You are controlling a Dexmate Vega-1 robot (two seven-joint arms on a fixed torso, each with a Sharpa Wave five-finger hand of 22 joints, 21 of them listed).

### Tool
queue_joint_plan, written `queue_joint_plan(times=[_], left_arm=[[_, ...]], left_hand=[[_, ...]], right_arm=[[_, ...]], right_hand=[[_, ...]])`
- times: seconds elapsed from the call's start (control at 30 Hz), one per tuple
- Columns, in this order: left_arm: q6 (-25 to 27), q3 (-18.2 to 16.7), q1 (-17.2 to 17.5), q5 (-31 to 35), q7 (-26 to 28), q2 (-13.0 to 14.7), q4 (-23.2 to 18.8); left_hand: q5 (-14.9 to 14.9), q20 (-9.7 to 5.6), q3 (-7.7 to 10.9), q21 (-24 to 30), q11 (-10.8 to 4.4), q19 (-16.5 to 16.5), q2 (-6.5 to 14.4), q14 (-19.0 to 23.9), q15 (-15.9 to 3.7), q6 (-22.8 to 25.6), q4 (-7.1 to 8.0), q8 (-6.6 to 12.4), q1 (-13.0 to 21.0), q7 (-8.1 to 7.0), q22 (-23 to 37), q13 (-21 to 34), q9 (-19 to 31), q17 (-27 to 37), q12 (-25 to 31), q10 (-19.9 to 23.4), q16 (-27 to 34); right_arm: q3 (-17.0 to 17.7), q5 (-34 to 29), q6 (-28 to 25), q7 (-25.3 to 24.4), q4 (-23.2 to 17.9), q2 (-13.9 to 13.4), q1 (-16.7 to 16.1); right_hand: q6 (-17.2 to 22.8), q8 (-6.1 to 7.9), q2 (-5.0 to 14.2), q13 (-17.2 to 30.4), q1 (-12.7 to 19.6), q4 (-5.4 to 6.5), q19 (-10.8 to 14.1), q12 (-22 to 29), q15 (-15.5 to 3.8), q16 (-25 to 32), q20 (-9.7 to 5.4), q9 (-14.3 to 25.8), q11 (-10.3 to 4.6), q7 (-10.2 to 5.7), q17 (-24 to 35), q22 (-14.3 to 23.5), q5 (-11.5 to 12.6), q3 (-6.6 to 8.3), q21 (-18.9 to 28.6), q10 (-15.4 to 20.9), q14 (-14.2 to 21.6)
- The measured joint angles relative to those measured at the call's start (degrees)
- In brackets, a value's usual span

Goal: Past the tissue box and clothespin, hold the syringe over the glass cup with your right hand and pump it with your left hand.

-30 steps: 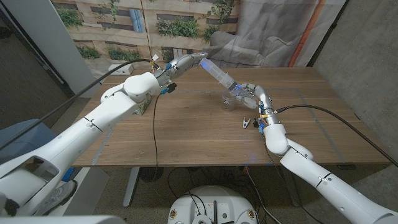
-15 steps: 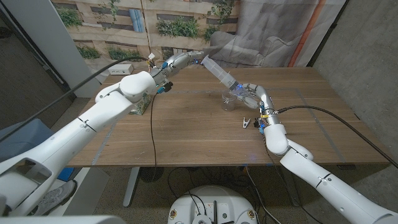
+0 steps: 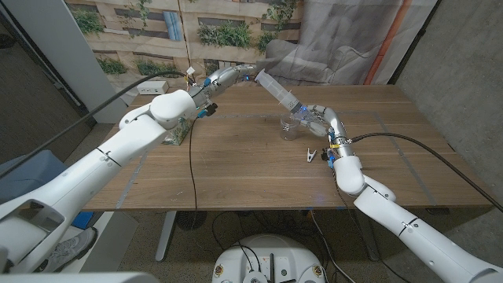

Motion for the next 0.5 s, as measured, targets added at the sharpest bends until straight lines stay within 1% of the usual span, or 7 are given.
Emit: queue_joint_plan(times=[0.03,0.13,0.2,0.27,0.5], left_arm=[[-0.11,0.19,-0.29,0.01,-0.18,-0.18,0.36],[-0.48,0.53,-0.72,0.03,-0.65,-0.5,0.98],[-0.74,0.8,-1.07,0.06,-1.01,-0.79,1.52],[-0.93,0.98,-1.31,0.06,-1.23,-0.96,1.82],[-1.66,1.65,-2.35,0.16,-2.34,-1.6,3.11]], left_hand=[[0.0,0.0,0.0,0.0,0.21,0.0,0.0,0.14,-0.14,0.07,0.0,0.0,0.0,0.09,0.0,0.0,0.0,0.0,0.0,0.21,0.0],[0.0,-0.09,0.0,0.0,0.2,0.52,0.0,0.61,-0.02,0.07,0.0,0.0,0.0,0.09,0.0,0.0,0.0,0.0,0.0,0.2,0.0],[0.0,0.0,0.0,0.0,0.15,0.63,0.0,0.62,-0.01,0.38,0.0,0.0,0.0,0.4,0.0,0.0,0.0,0.0,0.0,0.76,0.0],[0.0,0.0,0.0,0.46,0.2,0.63,0.0,0.91,-0.3,0.38,0.0,0.0,0.0,0.4,0.0,0.0,0.0,0.0,0.22,0.81,0.0],[0.0,-0.12,0.0,0.46,0.2,0.74,0.0,0.92,-0.31,0.38,0.0,0.0,0.0,0.4,0.0,0.0,-0.01,0.01,0.22,0.81,0.22]], right_arm=[[-0.02,0.0,0.0,-0.03,0.07,0.02,0.08],[-0.11,-0.01,0.02,-0.06,0.27,0.08,0.27],[-0.19,-0.05,0.07,-0.09,0.38,0.11,0.37],[-0.23,-0.09,0.11,-0.11,0.43,0.14,0.46],[-0.46,-0.41,0.38,-0.36,0.89,0.34,0.84]], right_hand=[[0.09,0.0,0.0,0.0,0.0,0.0,0.0,0.0,0.0,0.0,0.0,0.0,0.0,0.09,0.11,0.0,-0.01,0.0,0.0,0.0,0.0],[0.09,-0.02,0.0,0.0,0.0,0.0,0.0,0.0,0.0,0.0,0.0,-0.01,0.0,0.09,0.21,0.0,0.02,0.0,0.0,0.0,0.0],[0.09,-0.04,0.0,0.1,0.0,0.0,0.0,-0.01,0.0,0.0,0.0,-0.01,0.0,0.09,0.21,0.0,0.07,0.0,0.0,0.0,0.0],[0.09,-0.18,0.0,0.15,0.0,0.0,0.0,-0.01,0.0,0.0,0.0,-0.02,0.0,0.09,0.21,0.0,0.07,0.0,0.0,0.0,0.0],[0.09,-0.28,0.0,0.15,0.0,0.0,0.0,-0.01,0.0,-0.22,0.0,-0.03,0.0,0.09,0.21,0.0,0.07,0.0,0.0,0.0,0.0]])
